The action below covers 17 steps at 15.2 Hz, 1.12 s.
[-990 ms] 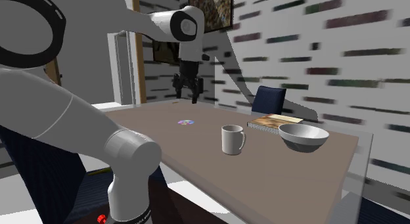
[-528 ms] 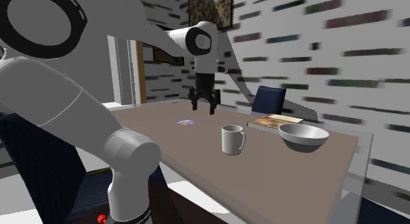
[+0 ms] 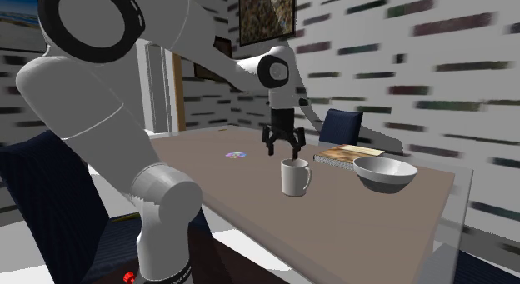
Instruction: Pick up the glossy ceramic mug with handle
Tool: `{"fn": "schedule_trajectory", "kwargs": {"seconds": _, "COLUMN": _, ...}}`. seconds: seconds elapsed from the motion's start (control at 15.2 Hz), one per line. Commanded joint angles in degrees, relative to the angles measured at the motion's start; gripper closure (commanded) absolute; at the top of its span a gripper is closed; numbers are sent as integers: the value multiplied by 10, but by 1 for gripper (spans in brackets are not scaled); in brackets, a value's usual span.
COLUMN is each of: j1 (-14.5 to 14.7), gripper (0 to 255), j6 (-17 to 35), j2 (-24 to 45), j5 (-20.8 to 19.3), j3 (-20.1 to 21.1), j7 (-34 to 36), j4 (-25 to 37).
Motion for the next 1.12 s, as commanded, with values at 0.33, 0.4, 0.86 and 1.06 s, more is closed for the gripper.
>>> {"fn": "schedule_trajectory", "kwargs": {"seconds": 0.33, "j1": -2, "gripper": 0, "j6": 61, "j2": 24, "j5": -7, "j3": -6, "j7": -1, "j4": -35}}
{"fn": "schedule_trajectory", "kwargs": {"seconds": 0.4, "j1": -2, "gripper": 0, "j6": 74, "j2": 28, "j5": -8, "j3": -7, "j7": -1, "j4": -44}}
{"fn": "schedule_trajectory", "kwargs": {"seconds": 0.86, "j1": -2, "gripper": 255, "j6": 74, "j2": 29, "j5": -8, "j3": -7, "j7": 0, "j4": -44}}
{"fn": "schedule_trajectory", "kwargs": {"seconds": 1.06, "j1": -2, "gripper": 255, "j6": 74, "j2": 29, "j5": -8, "j3": -7, "j7": 0, "j4": -44}}
